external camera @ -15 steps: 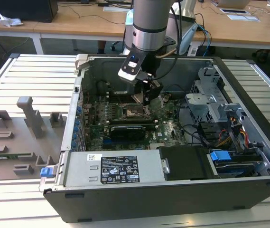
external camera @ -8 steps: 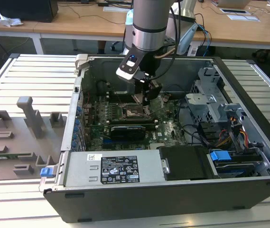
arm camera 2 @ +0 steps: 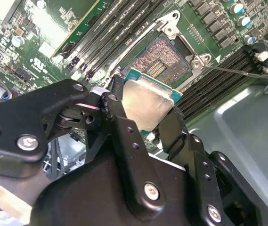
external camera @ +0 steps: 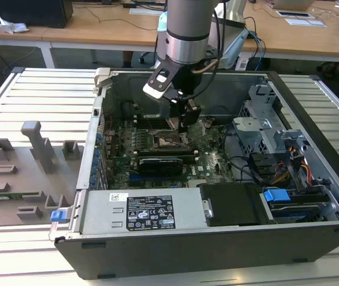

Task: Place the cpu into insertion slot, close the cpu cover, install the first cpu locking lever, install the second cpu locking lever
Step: 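Place the cpu into insertion slot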

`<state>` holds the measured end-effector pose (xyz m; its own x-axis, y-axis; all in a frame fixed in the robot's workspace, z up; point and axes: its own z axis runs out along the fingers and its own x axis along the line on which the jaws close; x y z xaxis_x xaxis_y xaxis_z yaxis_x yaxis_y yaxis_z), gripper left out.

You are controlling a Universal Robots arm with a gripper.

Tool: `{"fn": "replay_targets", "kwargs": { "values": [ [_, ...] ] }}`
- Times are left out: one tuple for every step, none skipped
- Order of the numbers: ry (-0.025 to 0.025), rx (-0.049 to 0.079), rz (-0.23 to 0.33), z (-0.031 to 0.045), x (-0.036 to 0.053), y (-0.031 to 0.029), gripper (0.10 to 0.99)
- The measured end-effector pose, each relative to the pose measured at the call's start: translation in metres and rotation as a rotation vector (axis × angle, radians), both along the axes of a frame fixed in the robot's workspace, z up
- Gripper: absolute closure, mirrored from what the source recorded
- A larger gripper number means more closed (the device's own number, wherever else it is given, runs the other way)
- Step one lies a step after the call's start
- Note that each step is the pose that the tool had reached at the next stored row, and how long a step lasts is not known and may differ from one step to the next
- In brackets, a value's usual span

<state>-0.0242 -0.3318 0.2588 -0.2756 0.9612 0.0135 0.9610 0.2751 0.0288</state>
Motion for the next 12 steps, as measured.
{"fn": "replay_targets", "kwargs": {
  "values": [
    [0.0, 0.0, -0.017, 0.0, 0.0, 0.0, 0.545],
    [-0.0001, -0.001, -0.025, 0.0, 0.0, 0.0, 0.545],
    [-0.0001, -0.001, -0.035, 0.0, 0.0, 0.0, 0.545],
    [-0.0001, -0.003, -0.051, 0.0, 0.0, 0.0, 0.545],
    [-0.0001, -0.004, -0.066, 0.0, 0.0, 0.0, 0.545],
    [-0.0001, -0.006, -0.077, 0.0, 0.0, 0.0, 0.545],
    [-0.0001, -0.007, -0.085, 0.0, 0.0, 0.0, 0.545],
    [-0.0001, -0.008, -0.103, 0.0, 0.0, 0.0, 0.545],
    [0.0, -0.008, -0.115, 0.0, 0.0, 0.0, 0.545],
    [0.0, -0.008, -0.123, 0.0, 0.0, 0.0, 0.545],
    [0.0, -0.008, -0.135, 0.0, 0.0, 0.0, 0.545],
    [0.0, -0.008, -0.143, 0.0, 0.0, 0.0, 0.545]
  ]
}}
